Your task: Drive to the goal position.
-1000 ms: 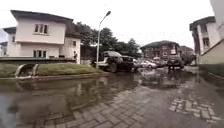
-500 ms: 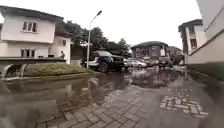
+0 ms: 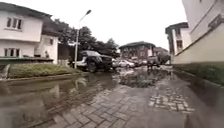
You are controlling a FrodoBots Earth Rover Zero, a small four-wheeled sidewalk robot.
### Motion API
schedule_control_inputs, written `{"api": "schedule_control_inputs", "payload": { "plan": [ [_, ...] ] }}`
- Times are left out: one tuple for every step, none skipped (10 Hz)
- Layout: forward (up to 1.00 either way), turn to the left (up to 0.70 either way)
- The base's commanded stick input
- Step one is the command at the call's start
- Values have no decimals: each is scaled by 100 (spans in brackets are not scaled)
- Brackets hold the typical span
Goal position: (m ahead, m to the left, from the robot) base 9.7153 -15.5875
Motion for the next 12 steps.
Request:
{"api": "schedule_control_inputs", "payload": {
  "plan": [
    [0,-58],
    [0,-68],
    [0,-70],
    [0,0],
    [0,0],
    [0,0],
    [0,0],
    [0,0],
    [0,0],
    [0,0],
    [0,0],
    [0,0]
  ]
}}
